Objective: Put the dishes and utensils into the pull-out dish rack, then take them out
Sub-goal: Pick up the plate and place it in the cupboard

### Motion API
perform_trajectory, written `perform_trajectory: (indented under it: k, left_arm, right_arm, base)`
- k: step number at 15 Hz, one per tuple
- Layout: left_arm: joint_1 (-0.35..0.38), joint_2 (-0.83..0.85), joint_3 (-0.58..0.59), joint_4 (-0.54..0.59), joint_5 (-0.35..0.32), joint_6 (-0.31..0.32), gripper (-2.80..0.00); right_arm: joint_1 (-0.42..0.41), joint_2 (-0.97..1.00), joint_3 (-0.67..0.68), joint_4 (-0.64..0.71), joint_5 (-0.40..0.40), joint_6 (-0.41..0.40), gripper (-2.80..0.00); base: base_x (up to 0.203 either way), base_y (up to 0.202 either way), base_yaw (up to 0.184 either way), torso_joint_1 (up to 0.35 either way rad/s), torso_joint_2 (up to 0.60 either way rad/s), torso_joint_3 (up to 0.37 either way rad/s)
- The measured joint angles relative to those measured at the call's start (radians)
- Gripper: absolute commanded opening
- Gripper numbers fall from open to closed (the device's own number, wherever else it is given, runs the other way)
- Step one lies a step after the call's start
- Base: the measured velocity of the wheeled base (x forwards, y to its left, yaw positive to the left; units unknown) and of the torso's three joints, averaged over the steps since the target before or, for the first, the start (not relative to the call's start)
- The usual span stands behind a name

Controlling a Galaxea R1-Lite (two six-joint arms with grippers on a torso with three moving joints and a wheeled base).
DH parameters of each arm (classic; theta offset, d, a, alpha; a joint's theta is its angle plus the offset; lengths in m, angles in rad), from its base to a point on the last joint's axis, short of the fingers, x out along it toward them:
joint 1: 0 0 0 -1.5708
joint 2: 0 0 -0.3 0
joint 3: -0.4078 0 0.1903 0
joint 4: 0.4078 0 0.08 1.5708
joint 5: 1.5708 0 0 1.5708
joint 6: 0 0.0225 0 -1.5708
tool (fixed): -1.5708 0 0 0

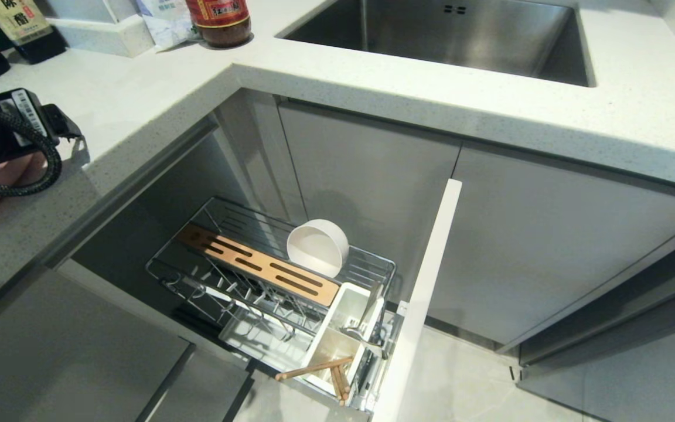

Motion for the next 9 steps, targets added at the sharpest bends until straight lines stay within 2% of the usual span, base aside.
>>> perform_trajectory:
  k: [1, 2, 9]
  left_arm:
    - [0.0, 0.001, 0.0, 0.0, 0.0, 0.0, 0.0]
    - [0.0, 0.002, 0.001, -0.001, 0.0, 0.0, -2.8]
    - [-0.002, 0.002, 0.004, 0.001, -0.001, 0.001, -2.8]
  right_arm:
    - [0.0, 0.0, 0.0, 0.0, 0.0, 0.0, -2.8]
    - [0.0, 0.0, 0.0, 0.0, 0.0, 0.0, -2.8]
    - [0.0, 0.0, 0.0, 0.0, 0.0, 0.0, -2.8]
  base:
    - [0.0, 0.0, 0.0, 0.0, 0.0, 0.0]
    - [0.0, 0.0, 0.0, 0.0, 0.0, 0.0]
    - [0.0, 0.0, 0.0, 0.0, 0.0, 0.0]
